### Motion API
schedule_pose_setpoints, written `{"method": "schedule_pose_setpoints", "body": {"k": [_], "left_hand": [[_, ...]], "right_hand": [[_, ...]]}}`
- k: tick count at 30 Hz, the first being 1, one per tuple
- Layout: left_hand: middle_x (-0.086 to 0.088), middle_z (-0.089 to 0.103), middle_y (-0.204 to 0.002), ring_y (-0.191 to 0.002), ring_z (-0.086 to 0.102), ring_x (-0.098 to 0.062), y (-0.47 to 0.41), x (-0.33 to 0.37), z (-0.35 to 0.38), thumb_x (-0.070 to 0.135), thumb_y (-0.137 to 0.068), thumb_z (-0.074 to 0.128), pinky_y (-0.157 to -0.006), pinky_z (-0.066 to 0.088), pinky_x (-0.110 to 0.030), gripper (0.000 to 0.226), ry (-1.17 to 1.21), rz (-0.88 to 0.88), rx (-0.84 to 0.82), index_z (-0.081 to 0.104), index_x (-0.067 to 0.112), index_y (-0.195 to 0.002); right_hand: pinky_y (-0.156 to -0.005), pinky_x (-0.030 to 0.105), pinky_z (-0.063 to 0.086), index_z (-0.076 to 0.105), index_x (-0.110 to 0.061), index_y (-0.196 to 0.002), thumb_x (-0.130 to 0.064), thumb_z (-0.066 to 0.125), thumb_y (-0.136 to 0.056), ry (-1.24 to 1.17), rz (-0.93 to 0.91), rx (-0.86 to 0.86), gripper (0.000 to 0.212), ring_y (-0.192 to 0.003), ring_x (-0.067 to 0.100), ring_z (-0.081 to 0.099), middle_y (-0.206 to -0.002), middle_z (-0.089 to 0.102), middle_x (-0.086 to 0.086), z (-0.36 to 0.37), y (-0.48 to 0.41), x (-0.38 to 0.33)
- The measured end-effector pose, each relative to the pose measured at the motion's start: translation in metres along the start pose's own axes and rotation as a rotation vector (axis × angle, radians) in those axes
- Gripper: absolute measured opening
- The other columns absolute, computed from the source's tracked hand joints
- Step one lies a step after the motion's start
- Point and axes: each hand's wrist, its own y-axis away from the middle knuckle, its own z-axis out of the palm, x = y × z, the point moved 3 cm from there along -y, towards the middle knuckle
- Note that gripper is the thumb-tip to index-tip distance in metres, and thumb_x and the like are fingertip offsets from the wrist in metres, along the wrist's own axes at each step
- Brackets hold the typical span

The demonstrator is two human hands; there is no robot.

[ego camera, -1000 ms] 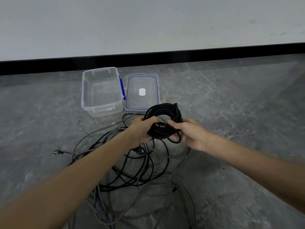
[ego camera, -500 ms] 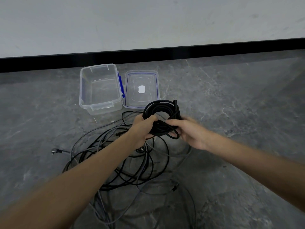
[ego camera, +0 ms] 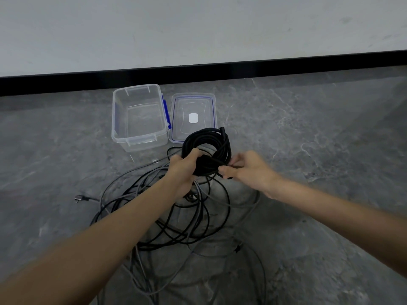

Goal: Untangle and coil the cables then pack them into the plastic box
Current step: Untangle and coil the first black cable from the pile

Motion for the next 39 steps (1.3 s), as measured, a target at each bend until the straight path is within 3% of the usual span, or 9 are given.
{"method": "schedule_pose_setpoints", "body": {"k": [7,9,12,14,18,21,33,36,39], "left_hand": [[-0.01,0.071,-0.085,-0.084,0.069,-0.02,0.0,0.0,-0.006,0.011,-0.091,0.06,-0.086,0.056,-0.034,0.013,0.02,0.021,-0.115,0.067,0.001,-0.087],[-0.009,0.07,-0.085,-0.085,0.069,-0.021,-0.002,-0.001,-0.004,0.015,-0.094,0.058,-0.085,0.056,-0.033,0.014,0.015,0.048,-0.144,0.065,0.005,-0.086],[-0.014,0.072,-0.099,-0.094,0.07,-0.024,-0.001,-0.001,0.001,0.021,-0.094,0.06,-0.086,0.057,-0.035,0.023,-0.017,0.088,-0.187,0.065,0.003,-0.109],[-0.009,0.071,-0.09,-0.087,0.07,-0.021,0.001,-0.001,0.003,0.02,-0.094,0.06,-0.083,0.057,-0.034,0.022,-0.048,0.116,-0.198,0.062,0.003,-0.108],[-0.002,0.066,-0.078,-0.08,0.066,-0.016,0.004,0.0,0.004,0.015,-0.092,0.061,-0.081,0.056,-0.034,0.011,-0.1,0.174,-0.166,0.058,0.007,-0.098],[-0.003,0.067,-0.078,-0.081,0.066,-0.018,0.005,0.001,0.004,0.014,-0.091,0.062,-0.083,0.055,-0.038,0.009,-0.106,0.202,-0.125,0.06,0.009,-0.098],[-0.01,0.073,-0.104,-0.096,0.071,-0.02,0.015,0.005,0.014,0.025,-0.09,0.068,-0.087,0.056,-0.031,0.033,-0.077,0.177,-0.232,0.06,0.011,-0.119],[-0.015,0.07,-0.11,-0.1,0.069,-0.023,0.015,0.008,0.013,0.023,-0.09,0.068,-0.093,0.055,-0.037,0.038,-0.047,0.122,-0.222,0.059,0.006,-0.122],[-0.02,0.069,-0.111,-0.095,0.069,-0.024,0.014,0.009,0.011,0.018,-0.09,0.067,-0.088,0.057,-0.036,0.038,0.011,0.088,-0.212,0.06,0.002,-0.123]], "right_hand": [[-0.066,0.031,0.056,0.055,-0.013,-0.068,-0.016,0.075,-0.083,-0.004,-0.201,0.136,0.025,-0.059,0.017,0.069,-0.061,0.07,0.008,-0.006,0.005,-0.008],[-0.061,0.027,0.056,0.055,-0.015,-0.066,-0.02,0.077,-0.081,0.081,-0.233,0.206,0.027,-0.057,0.015,0.069,-0.059,0.069,0.006,-0.007,0.006,-0.013],[-0.051,0.019,0.049,0.055,-0.011,-0.071,-0.023,0.081,-0.077,0.217,-0.277,0.272,0.029,-0.051,0.01,0.064,-0.057,0.067,0.004,-0.009,0.008,-0.022],[-0.049,0.017,0.045,0.053,-0.011,-0.075,-0.022,0.081,-0.077,0.311,-0.326,0.255,0.03,-0.05,0.009,0.062,-0.059,0.066,0.004,-0.011,0.01,-0.028],[-0.057,0.038,0.053,0.054,-0.015,-0.076,-0.028,0.078,-0.08,0.615,-0.405,0.246,0.028,-0.056,0.016,0.058,-0.06,0.06,-0.001,-0.011,0.015,-0.036],[-0.058,0.038,0.053,0.053,-0.019,-0.077,-0.03,0.076,-0.081,0.684,-0.426,0.242,0.026,-0.057,0.016,0.057,-0.061,0.059,-0.002,-0.008,0.015,-0.043],[-0.059,0.013,0.049,0.072,-0.011,-0.071,-0.01,0.076,-0.079,0.456,-0.401,0.215,0.009,-0.058,0.0,0.062,-0.063,0.068,-0.004,-0.007,0.009,-0.059],[-0.065,0.006,0.05,0.077,-0.008,-0.082,0.0,0.073,-0.08,0.37,-0.377,0.176,0.009,-0.061,-0.006,0.061,-0.073,0.072,-0.003,-0.009,0.008,-0.06],[-0.075,0.004,0.05,0.074,-0.004,-0.1,0.006,0.068,-0.082,0.329,-0.337,0.098,0.022,-0.078,0.002,0.064,-0.094,0.073,0.005,-0.007,0.007,-0.061]]}}
